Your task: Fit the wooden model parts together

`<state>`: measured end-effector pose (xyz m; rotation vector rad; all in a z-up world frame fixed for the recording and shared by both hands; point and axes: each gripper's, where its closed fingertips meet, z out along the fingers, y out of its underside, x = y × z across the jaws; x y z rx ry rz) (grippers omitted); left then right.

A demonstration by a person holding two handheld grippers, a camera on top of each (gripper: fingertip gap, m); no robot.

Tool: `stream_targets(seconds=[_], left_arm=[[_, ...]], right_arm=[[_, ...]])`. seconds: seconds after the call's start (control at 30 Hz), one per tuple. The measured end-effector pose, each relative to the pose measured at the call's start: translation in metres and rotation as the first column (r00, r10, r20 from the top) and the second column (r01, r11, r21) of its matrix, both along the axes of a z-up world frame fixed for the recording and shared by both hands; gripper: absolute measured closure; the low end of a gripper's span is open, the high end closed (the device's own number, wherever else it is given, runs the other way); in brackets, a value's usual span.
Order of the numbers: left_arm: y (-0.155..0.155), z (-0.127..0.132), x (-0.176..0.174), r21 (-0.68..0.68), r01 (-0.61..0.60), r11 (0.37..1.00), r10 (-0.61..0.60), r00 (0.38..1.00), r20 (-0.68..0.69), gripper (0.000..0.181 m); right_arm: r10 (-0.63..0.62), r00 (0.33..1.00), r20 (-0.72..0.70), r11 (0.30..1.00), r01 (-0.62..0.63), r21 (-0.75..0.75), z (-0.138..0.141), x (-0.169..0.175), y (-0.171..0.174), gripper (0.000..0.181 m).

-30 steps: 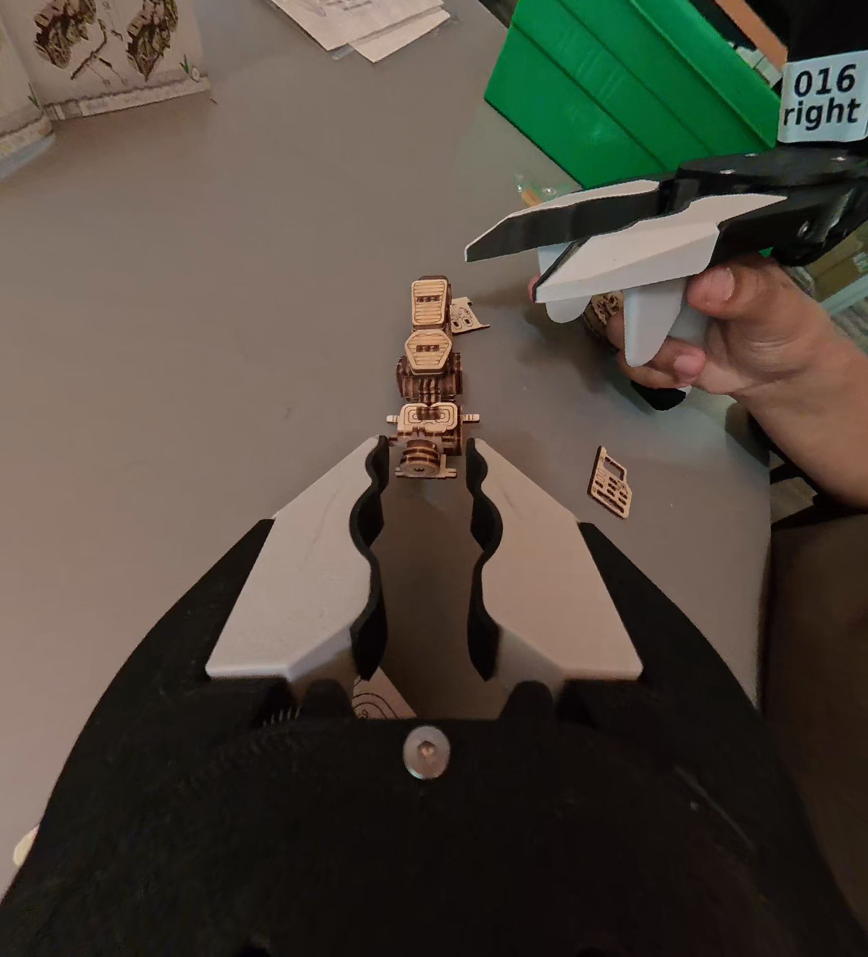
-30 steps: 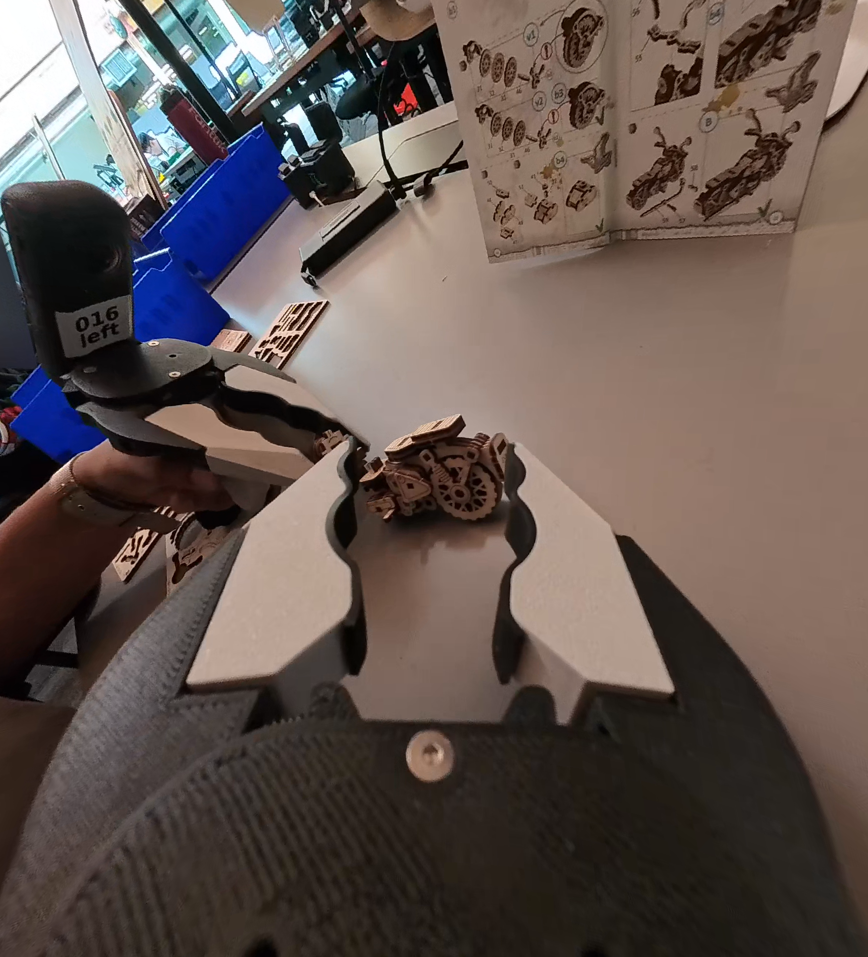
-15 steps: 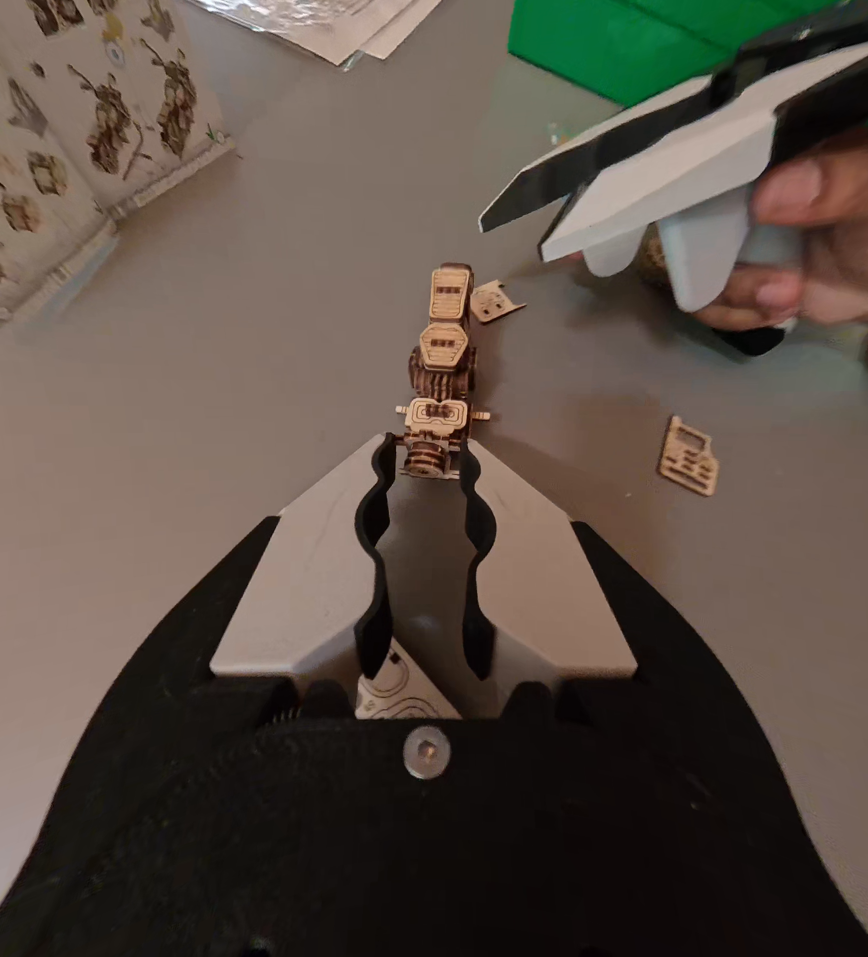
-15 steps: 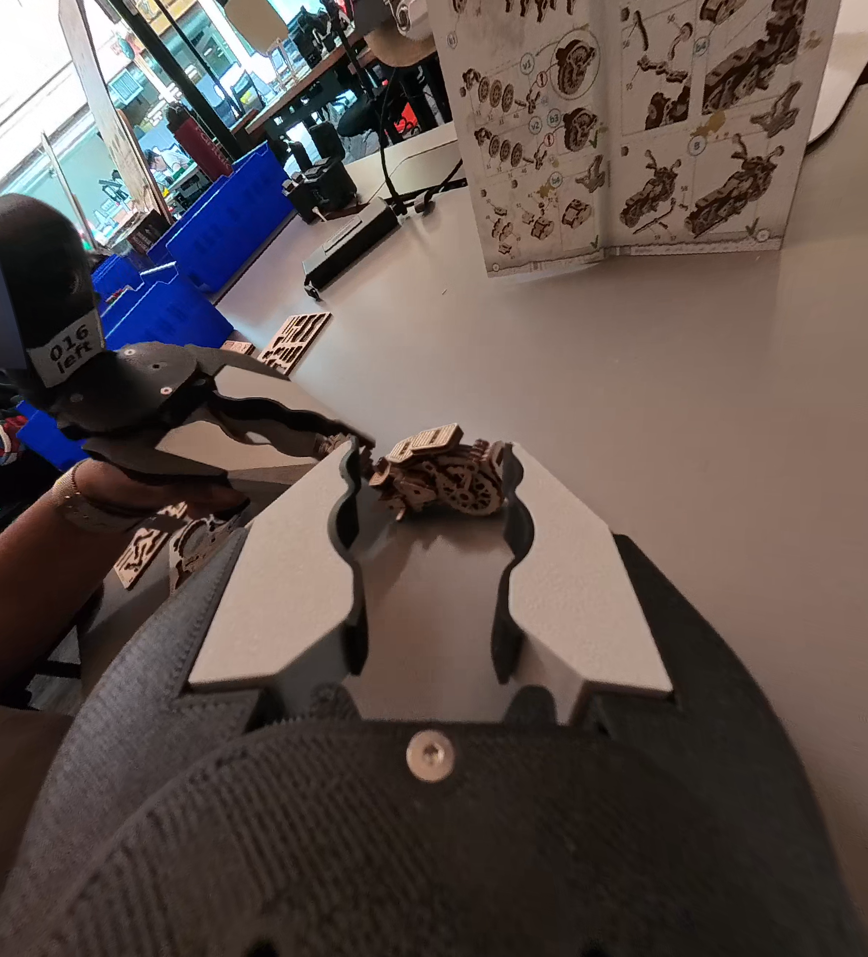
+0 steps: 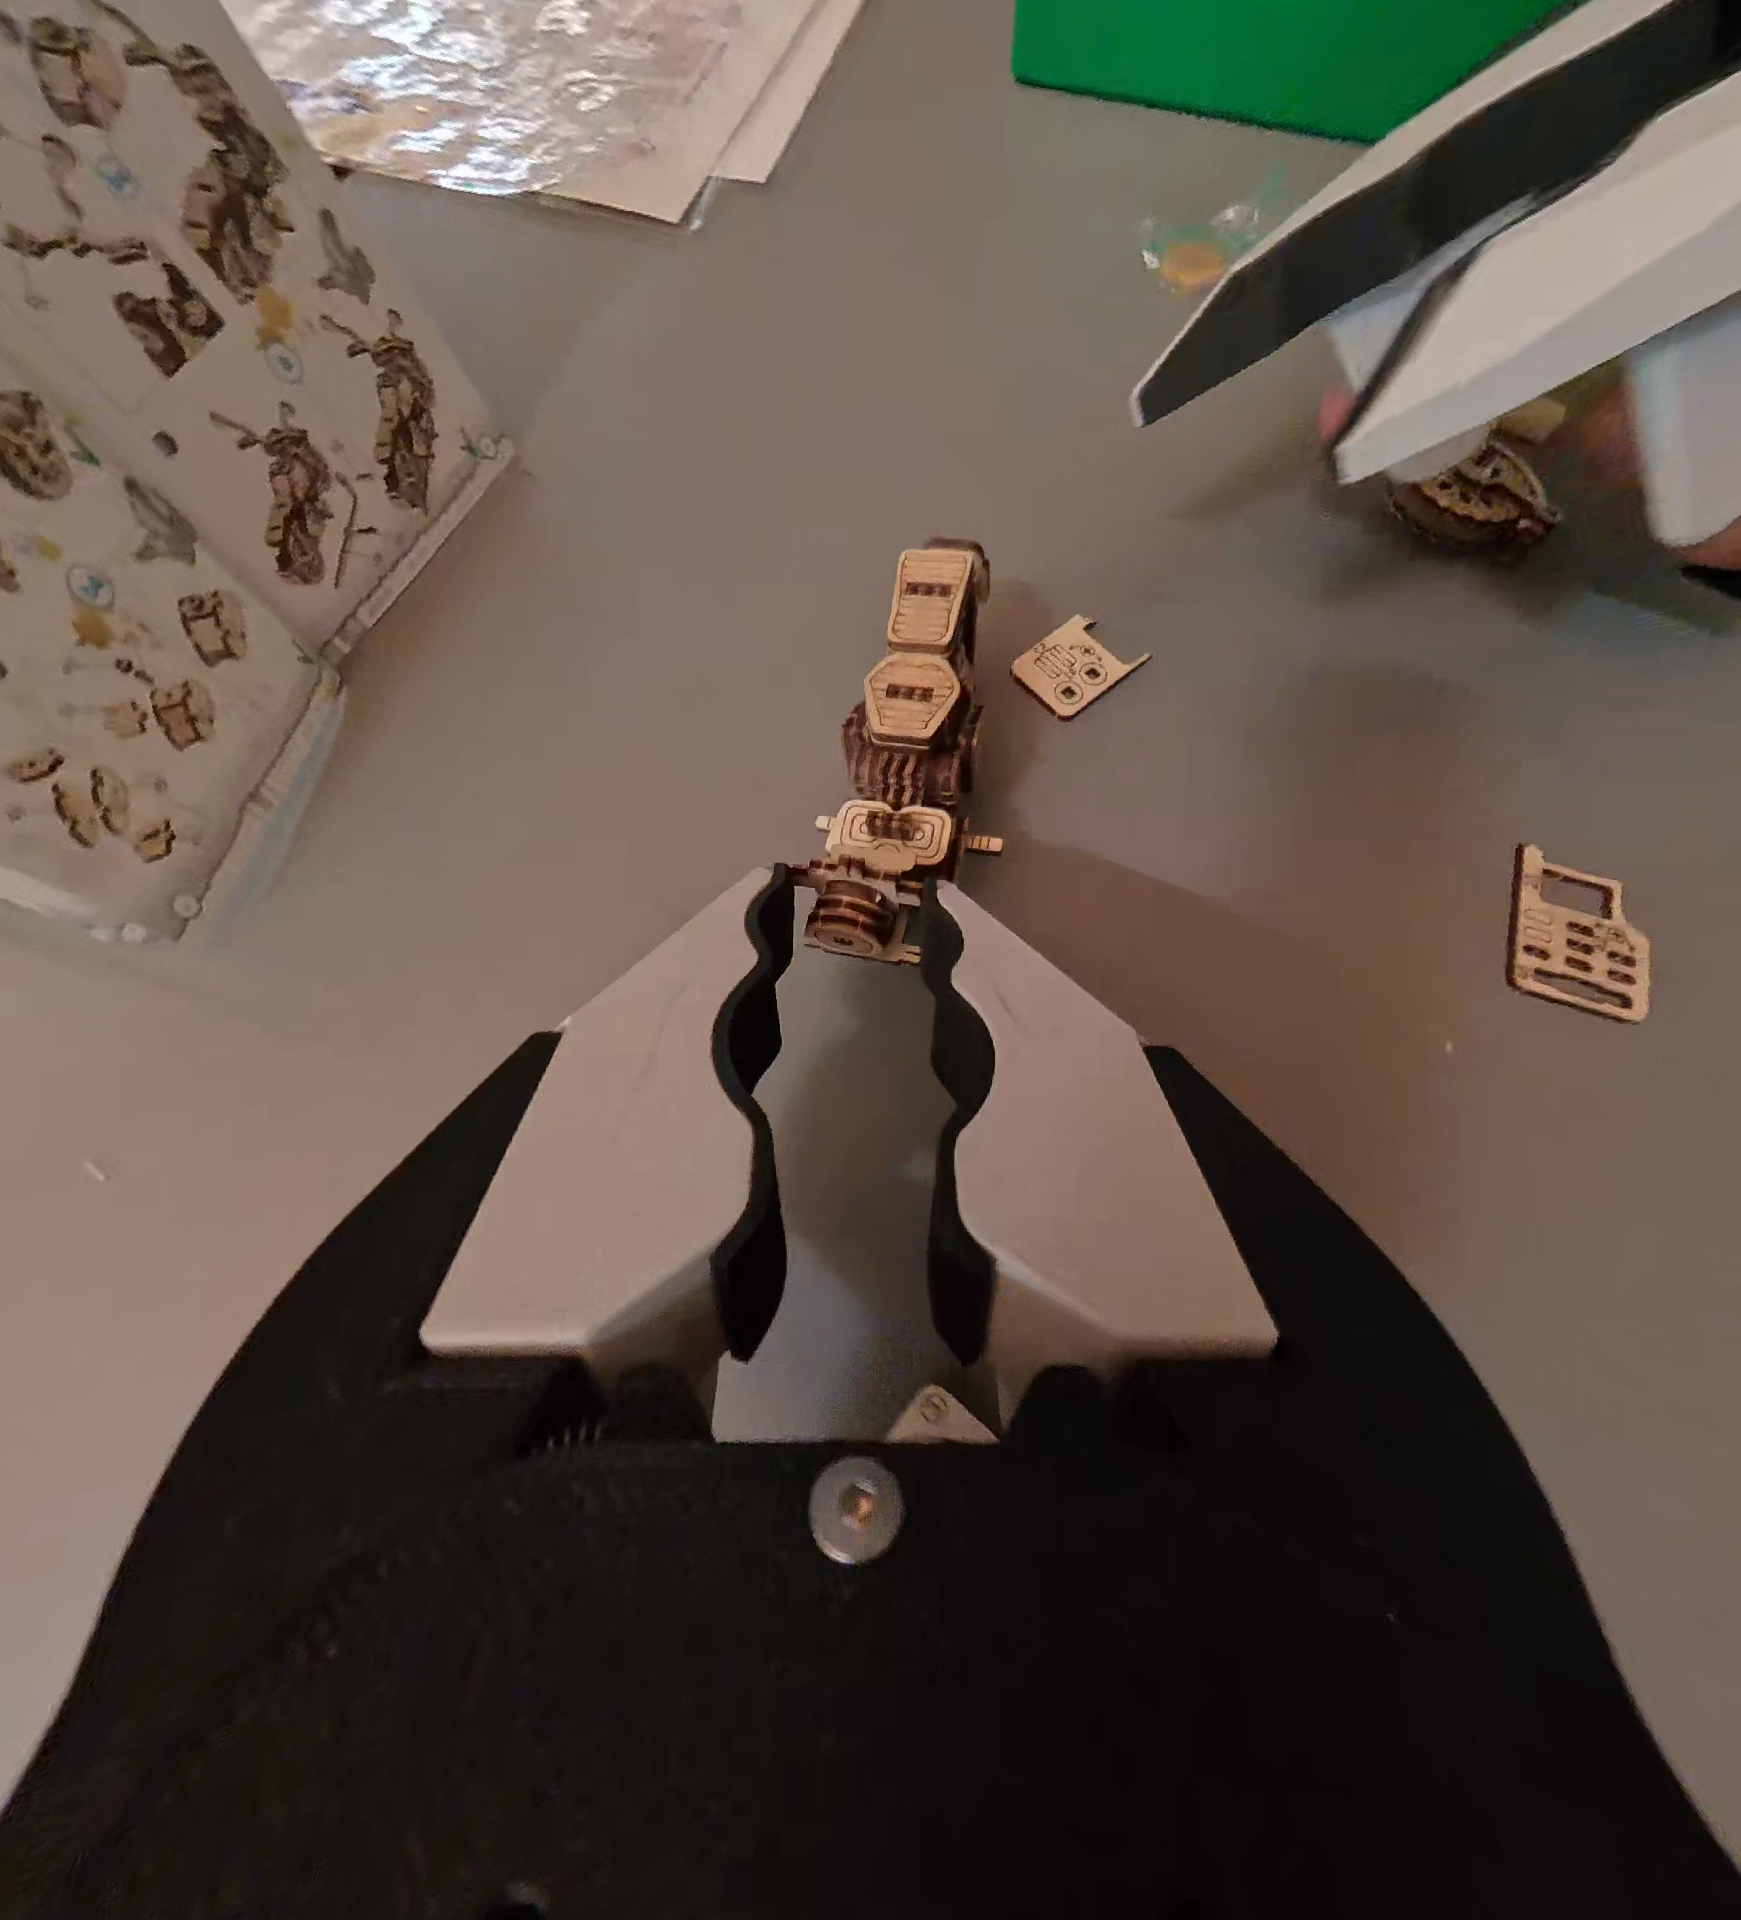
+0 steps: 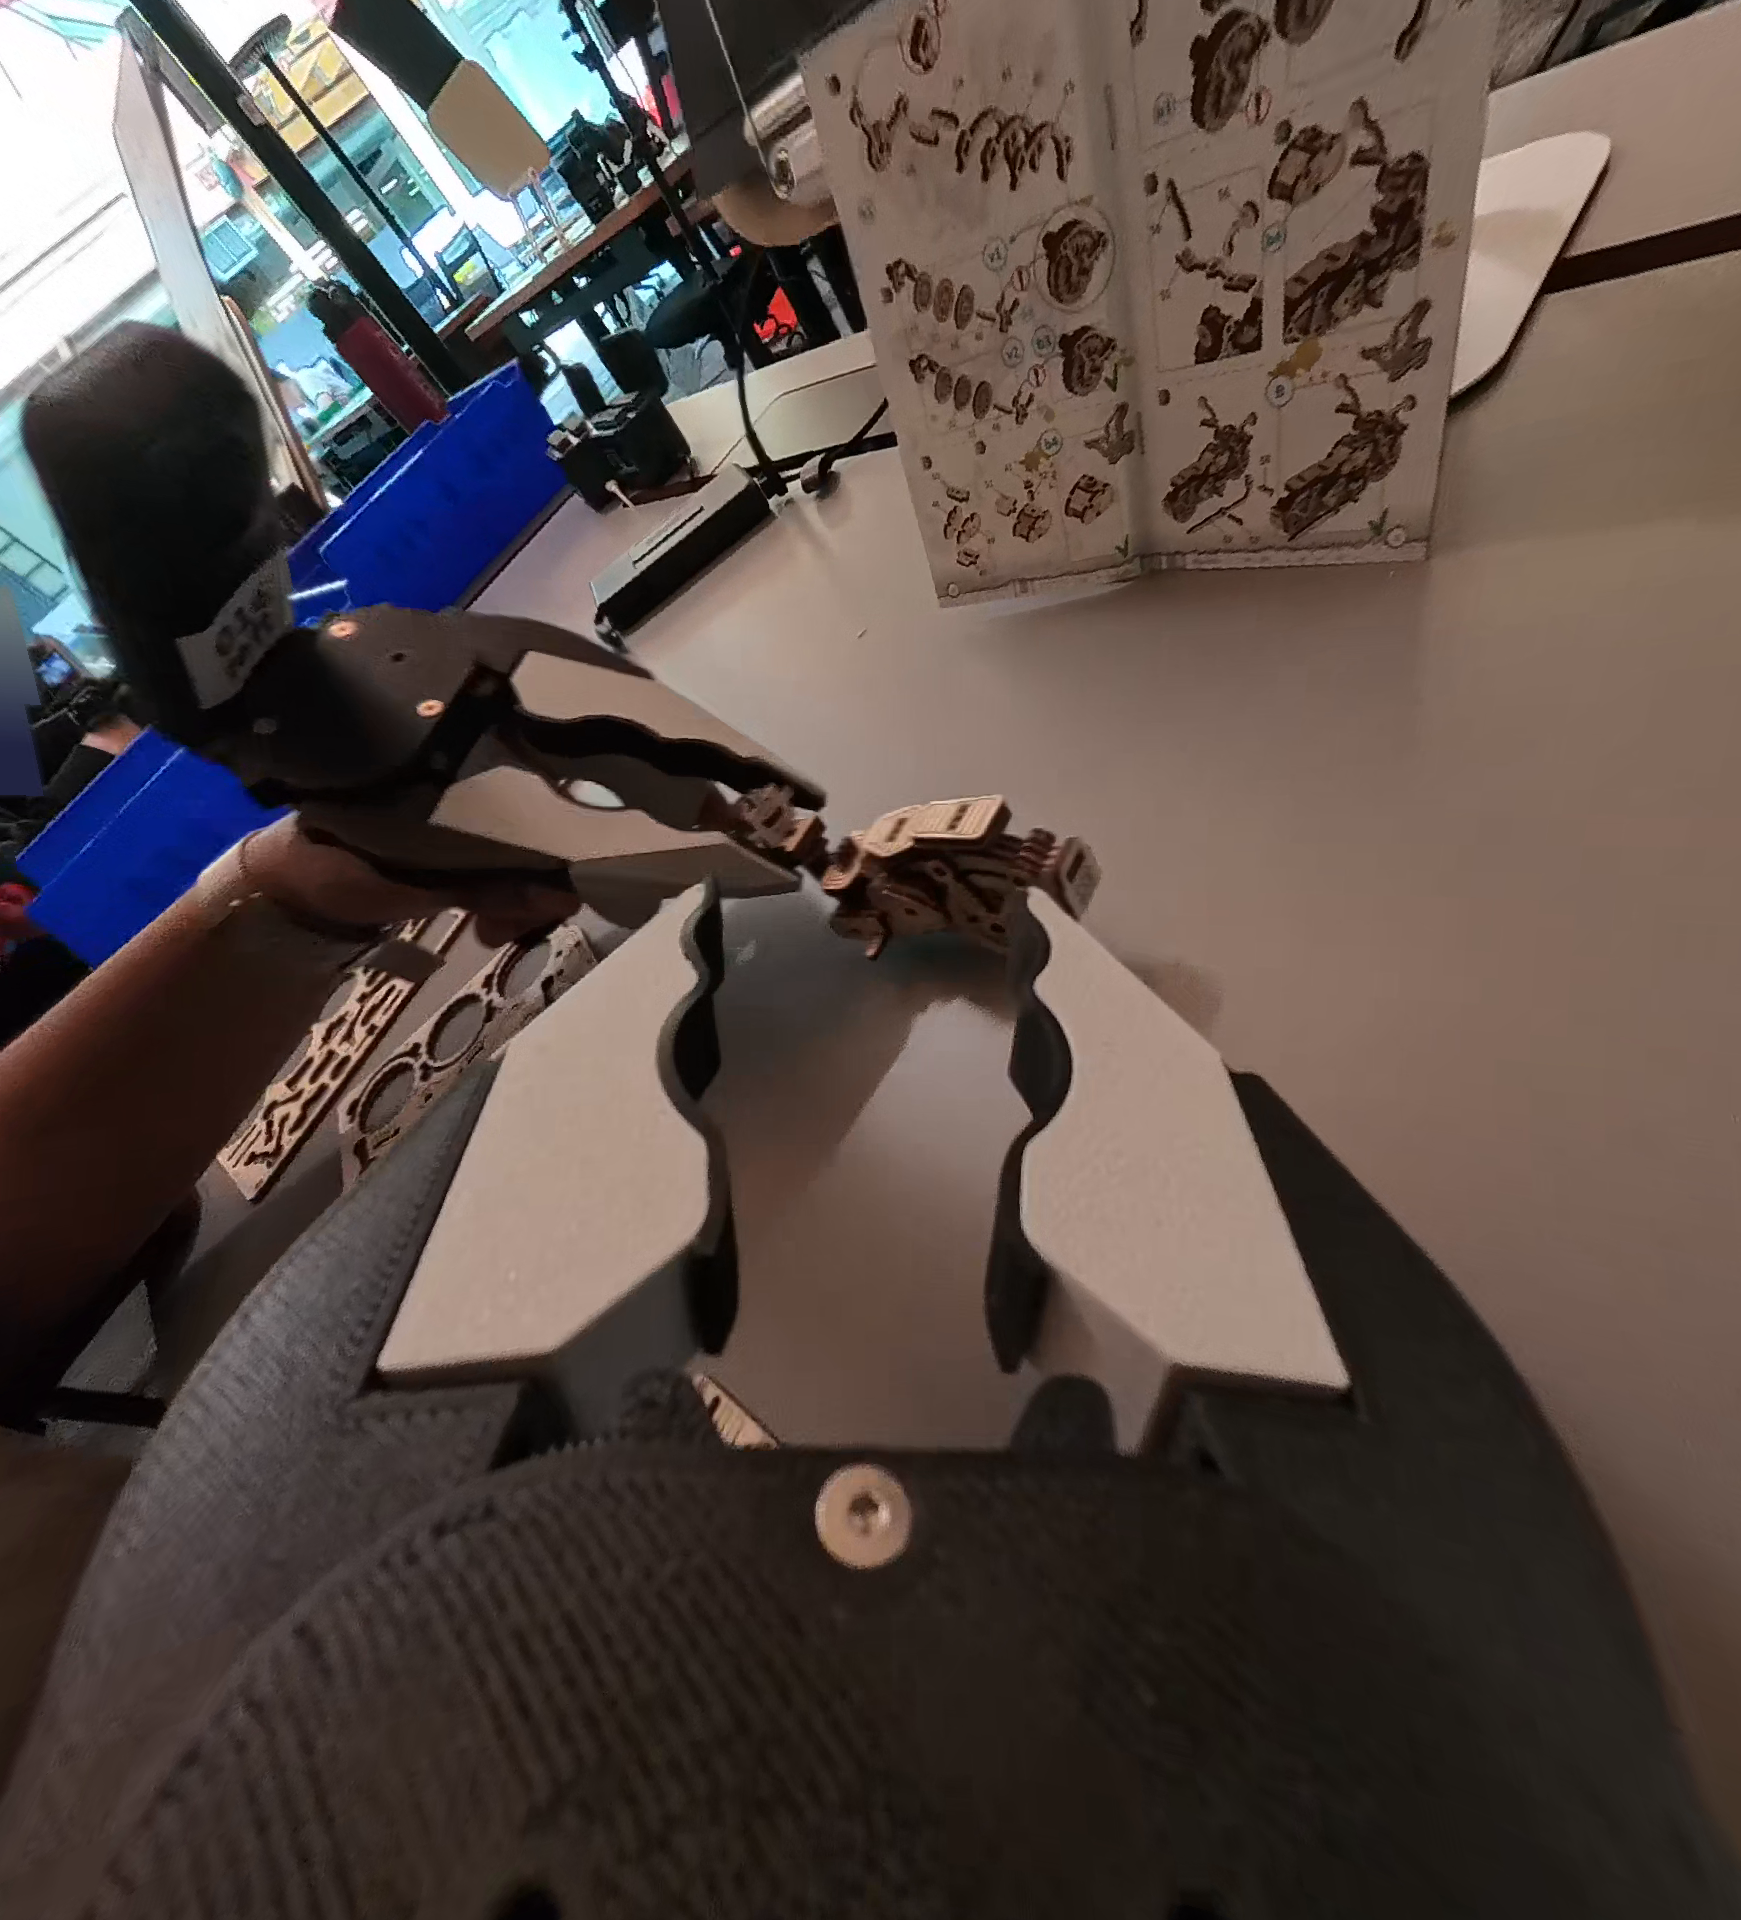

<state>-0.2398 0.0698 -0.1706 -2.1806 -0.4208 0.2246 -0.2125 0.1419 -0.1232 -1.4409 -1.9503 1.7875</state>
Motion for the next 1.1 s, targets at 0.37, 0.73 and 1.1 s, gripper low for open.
stream_targets(seconds=[0.37,0.73,1.1], left_arm=[[0.022,-0.006,-0.016,-0.059,0.138,0.989,-0.14,0.99,-0.033,0.159],[0.034,-0.005,-0.014,-0.105,0.191,0.976,-0.202,0.973,-0.115,0.155],[0.035,-0.001,-0.013,-0.091,0.195,0.977,-0.204,0.974,-0.103,0.15]], right_arm=[[-0.003,1.0,-0.023,0.998,0.002,-0.059,0.007,0.035,0.011,0.128],[0.024,1.0,0.0,0.998,-0.024,-0.066,0.0,0.037,0.007,0.128],[0.027,1.0,0.006,0.998,-0.026,-0.05,-0.004,0.037,0.006,0.128]])
